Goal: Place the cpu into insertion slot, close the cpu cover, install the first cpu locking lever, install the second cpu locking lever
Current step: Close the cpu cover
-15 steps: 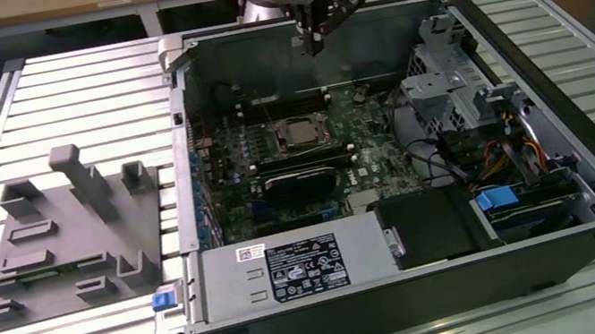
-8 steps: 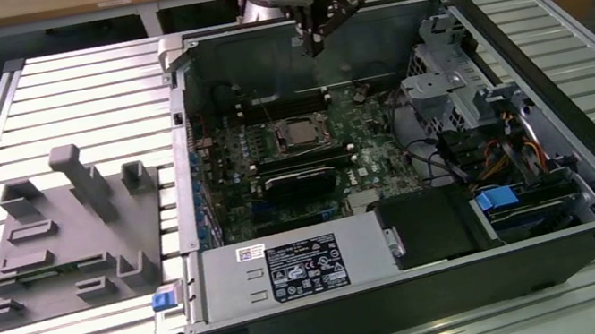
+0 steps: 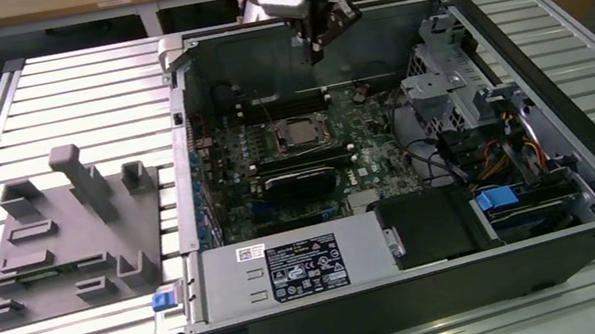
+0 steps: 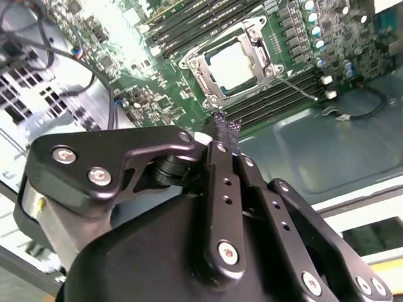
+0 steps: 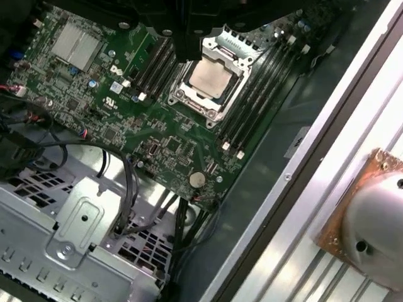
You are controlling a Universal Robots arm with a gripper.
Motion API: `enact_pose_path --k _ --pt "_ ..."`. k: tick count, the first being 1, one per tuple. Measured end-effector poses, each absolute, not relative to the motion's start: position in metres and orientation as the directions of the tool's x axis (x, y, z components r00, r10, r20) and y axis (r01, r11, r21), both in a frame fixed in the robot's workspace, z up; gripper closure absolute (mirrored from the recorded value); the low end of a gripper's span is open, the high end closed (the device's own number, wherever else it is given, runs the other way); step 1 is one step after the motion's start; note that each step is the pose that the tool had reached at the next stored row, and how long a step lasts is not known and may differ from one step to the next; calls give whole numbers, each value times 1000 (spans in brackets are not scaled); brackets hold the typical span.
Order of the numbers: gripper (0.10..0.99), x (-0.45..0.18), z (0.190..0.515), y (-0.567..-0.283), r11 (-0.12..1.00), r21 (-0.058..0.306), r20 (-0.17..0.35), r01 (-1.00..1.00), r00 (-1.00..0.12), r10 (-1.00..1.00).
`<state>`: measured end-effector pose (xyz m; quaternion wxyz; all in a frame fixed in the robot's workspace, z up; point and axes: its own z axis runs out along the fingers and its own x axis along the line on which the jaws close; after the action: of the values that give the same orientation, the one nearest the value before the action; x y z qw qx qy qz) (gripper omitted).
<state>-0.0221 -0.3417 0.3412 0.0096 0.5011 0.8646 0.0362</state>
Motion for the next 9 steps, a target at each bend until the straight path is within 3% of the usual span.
enact_pose_path --k 9 --pt "980 -24 331 -342 467 65 24 882 -469 883"
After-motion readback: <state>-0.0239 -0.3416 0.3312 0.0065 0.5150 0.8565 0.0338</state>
